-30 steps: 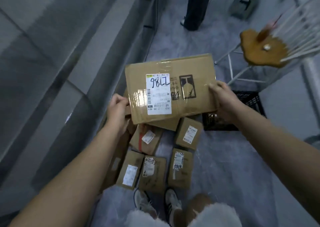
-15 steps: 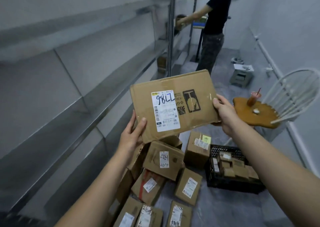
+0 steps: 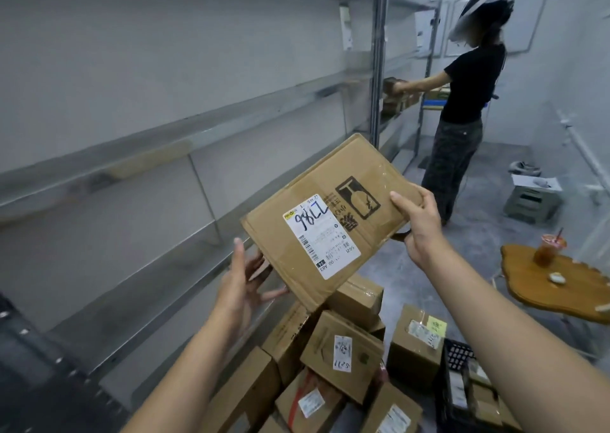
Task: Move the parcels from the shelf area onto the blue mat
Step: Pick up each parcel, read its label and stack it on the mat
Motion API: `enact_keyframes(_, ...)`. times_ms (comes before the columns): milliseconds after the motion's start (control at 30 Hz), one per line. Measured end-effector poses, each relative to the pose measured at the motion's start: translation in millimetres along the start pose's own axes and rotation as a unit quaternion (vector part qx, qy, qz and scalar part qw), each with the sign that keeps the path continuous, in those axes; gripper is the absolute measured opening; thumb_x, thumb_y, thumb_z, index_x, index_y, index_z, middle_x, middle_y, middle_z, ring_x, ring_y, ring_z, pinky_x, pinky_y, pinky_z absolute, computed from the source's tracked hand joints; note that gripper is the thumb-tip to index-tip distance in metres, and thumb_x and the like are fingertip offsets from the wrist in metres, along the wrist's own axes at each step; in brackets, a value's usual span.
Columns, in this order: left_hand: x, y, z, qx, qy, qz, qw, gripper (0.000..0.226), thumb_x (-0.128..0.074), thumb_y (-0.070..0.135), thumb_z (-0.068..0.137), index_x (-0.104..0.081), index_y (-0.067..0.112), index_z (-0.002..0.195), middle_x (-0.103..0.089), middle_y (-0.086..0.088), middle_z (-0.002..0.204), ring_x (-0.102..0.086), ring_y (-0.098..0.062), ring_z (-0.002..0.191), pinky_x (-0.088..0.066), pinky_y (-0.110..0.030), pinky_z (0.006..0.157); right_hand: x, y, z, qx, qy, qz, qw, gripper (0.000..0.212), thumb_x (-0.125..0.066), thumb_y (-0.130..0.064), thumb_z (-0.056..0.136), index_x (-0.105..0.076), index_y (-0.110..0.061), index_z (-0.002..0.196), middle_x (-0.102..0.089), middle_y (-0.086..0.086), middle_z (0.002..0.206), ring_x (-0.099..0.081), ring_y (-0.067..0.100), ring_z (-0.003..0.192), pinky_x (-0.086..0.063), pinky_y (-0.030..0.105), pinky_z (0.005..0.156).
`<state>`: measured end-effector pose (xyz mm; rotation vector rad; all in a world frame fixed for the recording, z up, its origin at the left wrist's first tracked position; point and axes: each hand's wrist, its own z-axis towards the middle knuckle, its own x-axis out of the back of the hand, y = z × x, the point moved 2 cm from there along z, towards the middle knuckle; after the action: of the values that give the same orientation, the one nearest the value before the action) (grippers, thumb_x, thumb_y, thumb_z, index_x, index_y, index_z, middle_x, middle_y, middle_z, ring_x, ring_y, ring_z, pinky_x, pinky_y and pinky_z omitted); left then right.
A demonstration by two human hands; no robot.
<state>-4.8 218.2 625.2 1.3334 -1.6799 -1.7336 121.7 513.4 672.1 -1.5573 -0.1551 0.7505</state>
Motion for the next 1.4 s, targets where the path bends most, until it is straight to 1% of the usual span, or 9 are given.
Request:
enact_keyframes(133, 13, 31, -10, 0.03, 0.056, -0.017, 0.998, 0.097, -0.044, 0.083, 0.076, -0.062, -0.007, 0.108, -0.07, -0.024, 0.109, -0.069, -0.038, 0.101, -0.061, -0.042, 0.07, -16, -19, -7, 0.026, -0.057, 0.007, 0.998, 0.05, -0.081, -0.026, 0.073, -0.058, -0.028, 0.118, -0.062, -0.004, 0.112, -0.067, 0.009, 0.086, -0.057, 0.034, 0.062)
enact_keyframes(267, 19, 54, -16, -0.002, 0.082, -0.009, 0.997, 0.08, -0.066, 0.073, 0.068, -0.061, -0.002, 0.095, -0.075, -0.016, 0.084, -0.073, -0.035, 0.088, -0.061, -0.039, 0.065, -33, -45, -14, 0.039, -0.113, 0.044, 0.992, 0.059, -0.082, -0.025, 0.073, -0.051, -0.026, 0.124, -0.06, 0.002, 0.121, -0.065, 0.019, 0.1, -0.057, 0.032, 0.069)
enact_keyframes(400, 6, 70, -27, 0.009, 0.023, -0.014, 1.0, 0.055, -0.07, 0.058, 0.076, -0.051, 0.023, 0.114, -0.072, -0.025, 0.098, -0.07, -0.041, 0.095, -0.061, -0.041, 0.071, -51, -77, -16, 0.078, -0.153, 0.068, 0.983, 0.062, -0.081, -0.021, 0.074, -0.049, -0.022, 0.128, -0.06, 0.009, 0.125, -0.062, 0.028, 0.113, -0.056, 0.037, 0.085)
enact_keyframes(567, -19, 80, -42, -0.043, -0.032, -0.021, 0.998, 0.047, -0.065, 0.041, 0.086, -0.059, 0.023, 0.13, -0.069, -0.02, 0.117, -0.068, -0.033, 0.105, -0.059, -0.038, 0.081, -76, -92, -31, 0.058, -0.112, 0.051, 0.991, 0.115, -0.092, -0.041, 0.053, -0.02, -0.031, 0.141, -0.05, 0.007, 0.135, -0.059, 0.02, 0.115, -0.055, 0.041, 0.089)
enact_keyframes(800, -22, 75, -56, -0.088, 0.026, 0.001, 0.996, 0.032, -0.048, 0.03, 0.098, -0.055, 0.02, 0.128, -0.066, -0.015, 0.12, -0.067, -0.033, 0.107, -0.06, -0.043, 0.078, -89, -62, -63, 0.043, -0.172, -0.163, 0.971, 0.119, -0.088, -0.068, 0.036, -0.02, -0.046, 0.132, -0.052, -0.012, 0.127, -0.052, 0.015, 0.117, -0.044, 0.041, 0.1)
enact_keyframes(933, -12, 72, -57, -0.144, 0.067, 0.206, 0.966, 0.014, -0.053, 0.034, 0.096, -0.063, 0.032, 0.105, -0.067, -0.001, 0.118, -0.063, -0.018, 0.109, -0.05, -0.048, 0.098, -83, -70, -66, 0.056, -0.163, -0.211, 0.962, 0.132, -0.09, -0.065, 0.033, -0.019, -0.041, 0.142, -0.045, -0.008, 0.139, -0.047, 0.017, 0.124, -0.04, 0.04, 0.104)
enact_keyframes(1033, -8, 79, -54, -0.17, 0.039, 0.22, 0.96, 0.011, -0.068, 0.035, 0.086, -0.062, 0.026, 0.088, -0.067, 0.003, 0.121, -0.064, -0.018, 0.113, -0.049, -0.045, 0.101, -83, -81, -69, 0.081, -0.184, -0.237, 0.951, 0.119, -0.09, -0.061, 0.039, -0.031, -0.032, 0.139, -0.052, -0.009, 0.13, -0.052, 0.013, 0.118, -0.043, 0.033, 0.098)
enact_keyframes(1200, -15, 94, -51, -0.087, -0.048, 0.127, 0.987, 0.087, -0.073, 0.077, 0.061, -0.043, 0.046, 0.136, -0.067, -0.011, 0.121, -0.071, -0.033, 0.099, -0.059, -0.044, 0.079, -94, -104, -77, 0.161, -0.26, -0.337, 0.89, 0.066, -0.074, -0.051, 0.076, -0.049, -0.032, 0.134, -0.061, -0.012, 0.12, -0.054, 0.008, 0.111, -0.041, 0.029, 0.092)
enact_keyframes(1400, -10, 91, -54, -0.085, 0.007, 0.096, 0.992, 0.106, -0.09, 0.059, 0.05, -0.04, 0.03, 0.138, -0.069, -0.005, 0.12, -0.073, -0.028, 0.094, -0.061, -0.04, 0.068, -114, -128, -79, 0.162, -0.298, -0.361, 0.869, 0.02, -0.047, -0.032, 0.1, -0.052, -0.024, 0.117, -0.062, -0.003, 0.113, -0.059, 0.016, 0.107, -0.046, 0.027, 0.09)
